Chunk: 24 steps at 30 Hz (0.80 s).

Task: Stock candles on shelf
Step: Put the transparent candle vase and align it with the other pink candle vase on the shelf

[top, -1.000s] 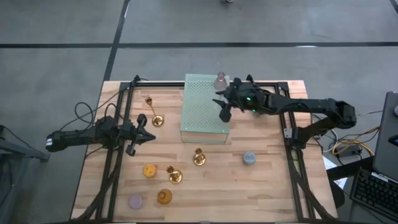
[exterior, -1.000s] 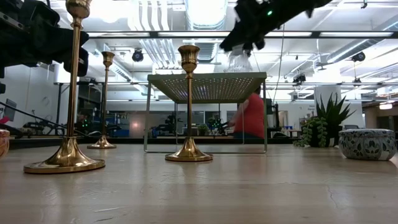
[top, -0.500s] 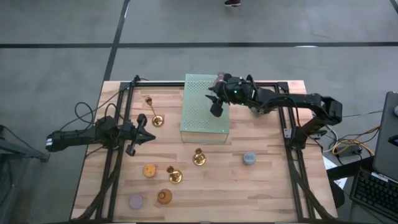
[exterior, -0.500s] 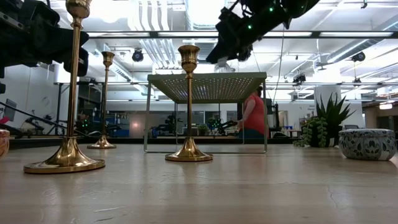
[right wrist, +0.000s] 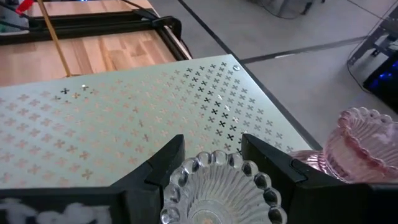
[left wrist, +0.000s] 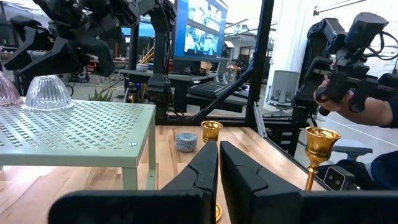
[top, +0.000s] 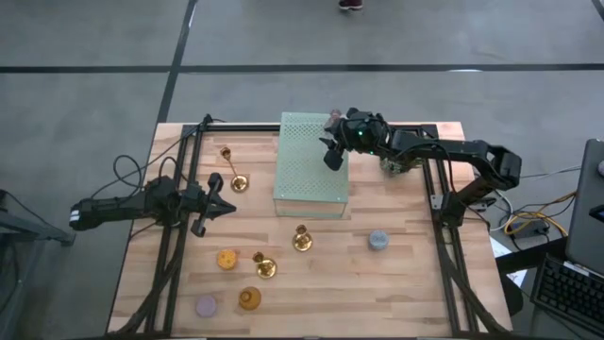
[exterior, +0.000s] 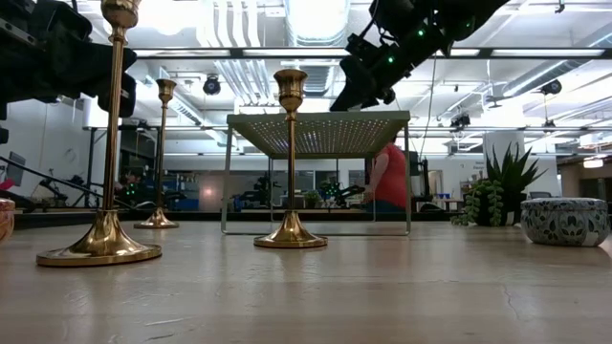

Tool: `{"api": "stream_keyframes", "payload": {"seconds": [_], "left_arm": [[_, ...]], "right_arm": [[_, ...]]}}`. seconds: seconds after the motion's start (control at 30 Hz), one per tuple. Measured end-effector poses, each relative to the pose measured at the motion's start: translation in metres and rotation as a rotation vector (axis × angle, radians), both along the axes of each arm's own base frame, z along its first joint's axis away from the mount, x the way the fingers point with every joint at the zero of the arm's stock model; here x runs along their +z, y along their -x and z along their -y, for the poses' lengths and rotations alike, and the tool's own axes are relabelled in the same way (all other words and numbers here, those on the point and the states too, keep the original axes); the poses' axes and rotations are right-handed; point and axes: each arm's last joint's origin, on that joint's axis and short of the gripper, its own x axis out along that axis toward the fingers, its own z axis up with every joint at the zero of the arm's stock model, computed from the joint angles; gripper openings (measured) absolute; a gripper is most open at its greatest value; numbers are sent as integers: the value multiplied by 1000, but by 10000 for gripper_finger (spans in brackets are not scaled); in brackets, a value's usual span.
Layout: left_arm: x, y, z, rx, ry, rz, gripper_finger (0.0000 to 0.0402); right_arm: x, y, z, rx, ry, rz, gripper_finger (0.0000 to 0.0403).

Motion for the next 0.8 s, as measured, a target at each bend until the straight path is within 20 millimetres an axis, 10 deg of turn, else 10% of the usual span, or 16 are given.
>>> {"api": "stream_keyframes", "payload": {"seconds": [0.8], "left_arm": [[0, 0, 0, 0, 0, -1, 21]], "right_arm": [[9, -2, 1, 8, 36, 9, 200]]}}
